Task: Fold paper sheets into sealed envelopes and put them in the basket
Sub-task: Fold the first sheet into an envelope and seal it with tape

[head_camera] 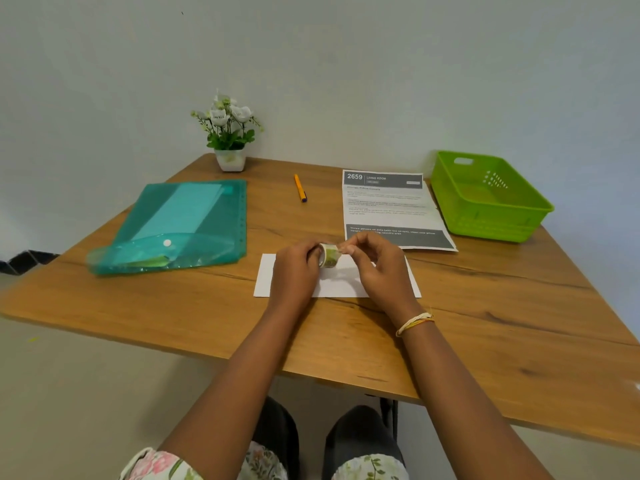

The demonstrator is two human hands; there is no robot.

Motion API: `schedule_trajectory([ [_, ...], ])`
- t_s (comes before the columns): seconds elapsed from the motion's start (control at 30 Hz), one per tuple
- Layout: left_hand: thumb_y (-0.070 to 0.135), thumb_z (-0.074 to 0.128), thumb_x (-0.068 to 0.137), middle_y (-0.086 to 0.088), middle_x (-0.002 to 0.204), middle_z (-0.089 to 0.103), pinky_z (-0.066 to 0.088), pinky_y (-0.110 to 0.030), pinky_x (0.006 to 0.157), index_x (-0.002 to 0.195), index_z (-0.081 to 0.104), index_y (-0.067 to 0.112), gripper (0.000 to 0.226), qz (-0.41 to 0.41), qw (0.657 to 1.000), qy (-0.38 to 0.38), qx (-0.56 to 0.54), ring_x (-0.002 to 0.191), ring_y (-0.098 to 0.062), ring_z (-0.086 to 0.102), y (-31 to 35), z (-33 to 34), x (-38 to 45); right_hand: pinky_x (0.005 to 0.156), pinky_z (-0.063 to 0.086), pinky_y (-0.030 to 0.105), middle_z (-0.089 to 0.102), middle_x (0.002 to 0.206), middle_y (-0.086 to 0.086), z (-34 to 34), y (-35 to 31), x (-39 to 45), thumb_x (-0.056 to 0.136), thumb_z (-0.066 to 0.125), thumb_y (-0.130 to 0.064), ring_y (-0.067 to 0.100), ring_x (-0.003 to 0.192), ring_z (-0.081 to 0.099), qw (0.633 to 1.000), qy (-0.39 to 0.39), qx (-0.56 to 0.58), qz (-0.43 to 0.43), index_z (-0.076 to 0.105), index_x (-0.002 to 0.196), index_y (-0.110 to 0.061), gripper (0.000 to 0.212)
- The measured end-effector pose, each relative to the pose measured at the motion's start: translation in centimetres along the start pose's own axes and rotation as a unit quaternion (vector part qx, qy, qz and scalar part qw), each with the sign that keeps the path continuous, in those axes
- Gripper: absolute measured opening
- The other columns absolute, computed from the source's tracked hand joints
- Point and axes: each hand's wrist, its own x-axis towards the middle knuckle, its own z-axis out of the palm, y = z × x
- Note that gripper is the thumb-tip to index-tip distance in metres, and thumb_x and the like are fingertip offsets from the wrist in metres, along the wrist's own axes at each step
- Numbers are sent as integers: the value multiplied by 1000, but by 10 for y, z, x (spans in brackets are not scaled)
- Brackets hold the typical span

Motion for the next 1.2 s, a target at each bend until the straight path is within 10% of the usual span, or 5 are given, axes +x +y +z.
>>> schedule_trajectory([
  [0.17,10,53,94,-3,103,71,38,-8,64,111,70,13,25,-24,999,36,10,83,-6,56,-1,5,1,77,58,33,72,84,-5,-5,8,4,90,63,-10,10,83,68,996,51,20,67,68,85,-19,11],
  [0.57,25,47,99,-2,117,67,40,-27,70,125,62,27,31,-81,987,-2,136,100,-21,59,-15,7,54,69,55,22,72,78,-4,-3,16,7,83,71,-10,12,75,69,984,68,-27,161,71,81,-23,13],
  [0.7,28,42,98,-5,117,65,42,-37,90,126,59,22,34,-79,973,-47,213,106,-22,56,-11,13,65,71,56,23,73,80,-4,-4,17,7,84,71,-10,12,77,70,984,66,-21,163,71,82,-23,13],
  [0.9,25,40,98,-13,149,37,2,-42,117,150,23,15,56,-7,962,-7,274,142,-27,25,4,31,26,69,54,19,73,78,-1,-6,20,9,82,72,-7,11,74,70,983,63,-3,171,73,84,-17,10],
  [1.2,23,43,99,-4,149,41,26,-35,111,145,37,17,47,50,976,-119,174,137,-19,35,14,36,-6,72,57,26,74,82,6,-15,17,10,84,70,-4,15,77,68,973,66,81,206,74,84,-13,10],
])
